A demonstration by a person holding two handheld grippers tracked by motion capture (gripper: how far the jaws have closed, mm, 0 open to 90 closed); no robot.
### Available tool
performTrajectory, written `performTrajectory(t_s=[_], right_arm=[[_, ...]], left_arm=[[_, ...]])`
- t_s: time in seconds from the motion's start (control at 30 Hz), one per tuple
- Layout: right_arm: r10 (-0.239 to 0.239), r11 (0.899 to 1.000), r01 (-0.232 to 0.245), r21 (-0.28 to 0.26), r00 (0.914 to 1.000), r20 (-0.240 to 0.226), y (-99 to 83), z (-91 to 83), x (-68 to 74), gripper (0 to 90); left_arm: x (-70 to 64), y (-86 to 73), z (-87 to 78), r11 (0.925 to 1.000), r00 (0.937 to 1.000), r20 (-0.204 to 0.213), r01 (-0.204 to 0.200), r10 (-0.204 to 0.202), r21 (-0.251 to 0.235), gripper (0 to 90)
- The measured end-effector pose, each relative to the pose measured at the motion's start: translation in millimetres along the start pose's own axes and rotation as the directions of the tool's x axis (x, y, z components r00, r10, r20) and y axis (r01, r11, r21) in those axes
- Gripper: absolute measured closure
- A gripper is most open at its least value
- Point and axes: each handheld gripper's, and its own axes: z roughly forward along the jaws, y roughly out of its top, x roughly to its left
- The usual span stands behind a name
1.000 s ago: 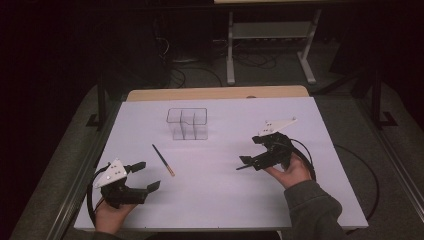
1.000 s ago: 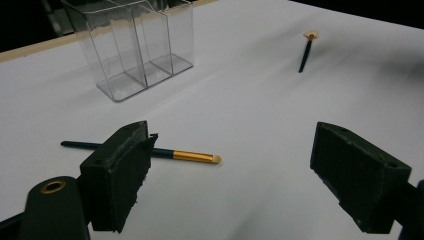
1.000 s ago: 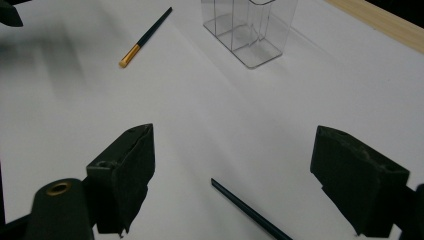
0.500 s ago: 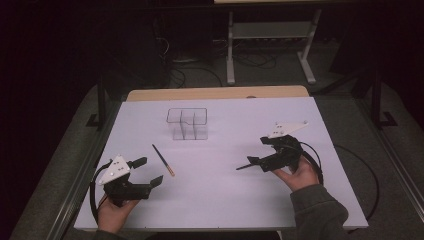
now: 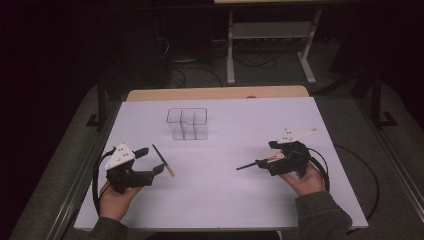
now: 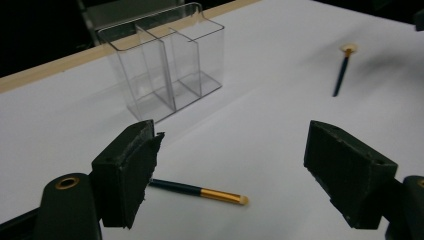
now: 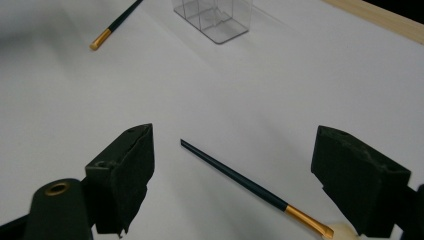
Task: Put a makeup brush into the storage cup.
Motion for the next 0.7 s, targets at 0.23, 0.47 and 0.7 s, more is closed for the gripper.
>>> performTrajectory(t_s=[0.23,0.47,0.7], right_arm=[[0.001,1.000,-0.001,0.001,0.9999,0.015,-4.5,-1.6,-5.3,16.6],[-0.002,1.000,0.002,-0.001,0.9997,0.026,-6.2,-4.1,-6.2,16.8],[-0.015,1.000,0.015,0.006,0.9982,0.058,-10.0,-8.1,-10.1,17.0]], left_arm=[[2.4,7.5,8.5,0.9996,0.9992,-0.036,0.019,-0.018,0.020,21.0],[3.8,14.1,18.5,0.9957,0.9965,-0.036,0.077,-0.075,0.050,24.0],[4.7,22.1,27.2,0.9882,0.9928,-0.040,0.116,-0.113,0.100,26.9]])
